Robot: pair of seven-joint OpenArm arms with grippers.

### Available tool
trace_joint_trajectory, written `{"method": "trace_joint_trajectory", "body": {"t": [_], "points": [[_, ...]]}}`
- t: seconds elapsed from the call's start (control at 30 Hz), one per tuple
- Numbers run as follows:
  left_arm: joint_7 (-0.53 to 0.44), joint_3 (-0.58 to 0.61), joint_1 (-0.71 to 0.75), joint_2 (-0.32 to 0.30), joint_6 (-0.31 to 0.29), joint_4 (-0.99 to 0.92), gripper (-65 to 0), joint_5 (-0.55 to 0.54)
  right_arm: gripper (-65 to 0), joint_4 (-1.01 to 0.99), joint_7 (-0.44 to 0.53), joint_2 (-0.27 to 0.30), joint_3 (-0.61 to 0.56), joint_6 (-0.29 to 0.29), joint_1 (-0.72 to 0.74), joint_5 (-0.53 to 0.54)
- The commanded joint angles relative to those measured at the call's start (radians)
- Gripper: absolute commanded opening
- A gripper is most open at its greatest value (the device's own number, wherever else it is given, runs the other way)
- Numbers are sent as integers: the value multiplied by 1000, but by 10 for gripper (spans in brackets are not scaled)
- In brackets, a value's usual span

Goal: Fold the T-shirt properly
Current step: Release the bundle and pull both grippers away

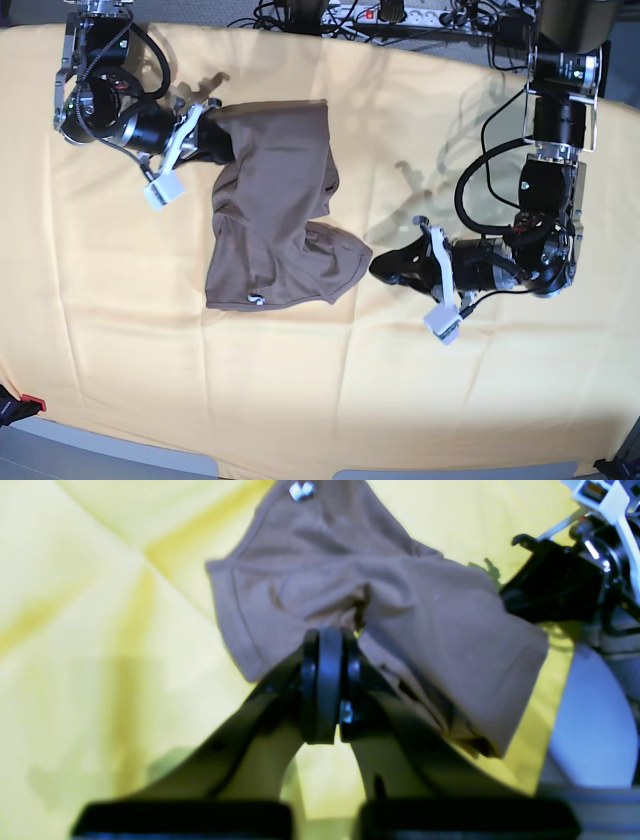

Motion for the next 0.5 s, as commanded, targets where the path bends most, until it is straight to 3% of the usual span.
{"method": "trace_joint_trajectory", "body": {"t": [0.0, 0.07, 0.17, 0.47], "points": [[-10, -11, -10, -25, -24, 14, -650, -13, -650, 18, -30, 6, -17, 5, 7, 64], [-11, -11, 11, -38, -32, 14, -650, 5, -650, 18, -111, 6, -45, 5, 0, 147], [-11, -11, 19, -40, -32, 14, -650, 46, -650, 19, -133, 9, -44, 5, -23, 229], [-7, -11, 19, -54, -32, 14, -650, -4, -650, 22, -121, 12, 36, 5, -5, 168]]}}
